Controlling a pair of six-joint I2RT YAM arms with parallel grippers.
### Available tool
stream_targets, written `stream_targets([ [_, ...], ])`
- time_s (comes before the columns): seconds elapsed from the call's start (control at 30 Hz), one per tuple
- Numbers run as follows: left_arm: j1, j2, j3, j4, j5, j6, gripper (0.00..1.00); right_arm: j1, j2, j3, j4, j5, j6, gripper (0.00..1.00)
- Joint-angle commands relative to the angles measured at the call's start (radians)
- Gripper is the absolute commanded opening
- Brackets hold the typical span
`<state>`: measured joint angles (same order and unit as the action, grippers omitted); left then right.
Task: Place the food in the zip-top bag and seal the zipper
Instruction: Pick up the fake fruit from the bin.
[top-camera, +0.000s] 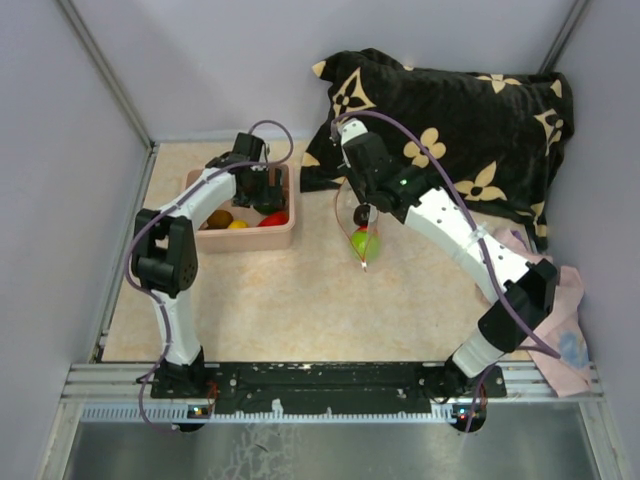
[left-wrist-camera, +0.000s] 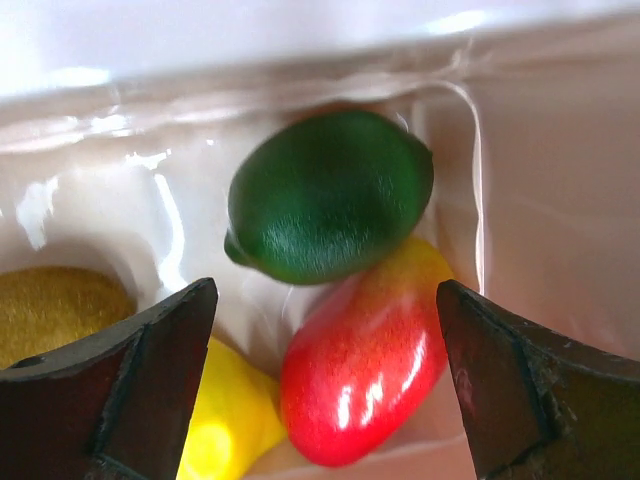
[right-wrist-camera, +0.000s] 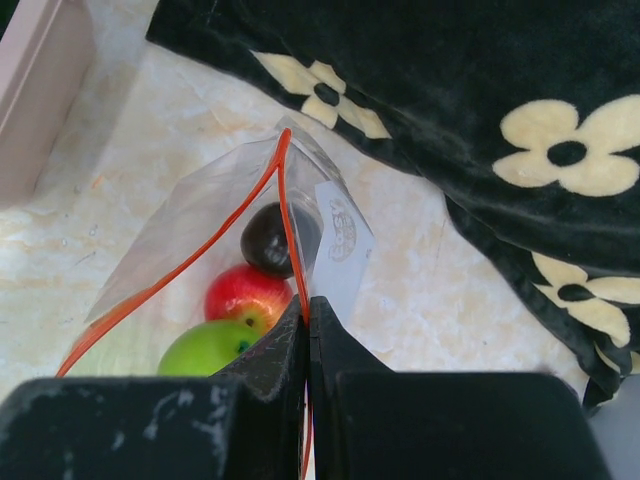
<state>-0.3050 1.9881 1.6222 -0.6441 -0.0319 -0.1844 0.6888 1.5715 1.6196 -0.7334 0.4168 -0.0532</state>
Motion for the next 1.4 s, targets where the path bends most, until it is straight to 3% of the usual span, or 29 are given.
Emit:
stream_targets([
  [0.0,0.01,0.003,-0.018,0.194,-0.065,-0.009,0.97,-0.011,0.004,0.052,0.036,-0.009,-0.016,0.0],
  [0.17,0.011,0.037,-0.057,0.321,-0.069,0.024,0.98,-0.01,0.004,0.046,0.032,-0.013,-0.005,0.0],
  [0.4,0.015,0.116,-0.076,0.352,-0.08,0.03,0.95,-0.011,0.004,0.021,0.04,-0.021,0.011,0.0],
  [0.67,0.015,0.093,-0.138,0.359,-0.081,0.042,0.78,-0.011,-0.001,0.0,0.051,-0.033,0.024,0.0],
  [0.87,0.017,-0.024,-0.218,0.374,-0.094,0.042,0.51,-0.012,-0.017,-0.013,0.062,-0.043,0.032,0.0],
  [1.07,0.017,-0.164,-0.269,0.373,-0.081,0.033,0.43,-0.01,-0.026,-0.02,0.061,-0.058,0.036,0.0],
  [1.37,0.017,-0.344,-0.349,0.368,-0.046,0.006,0.4,-0.01,-0.024,0.009,0.047,-0.079,0.033,0.0],
])
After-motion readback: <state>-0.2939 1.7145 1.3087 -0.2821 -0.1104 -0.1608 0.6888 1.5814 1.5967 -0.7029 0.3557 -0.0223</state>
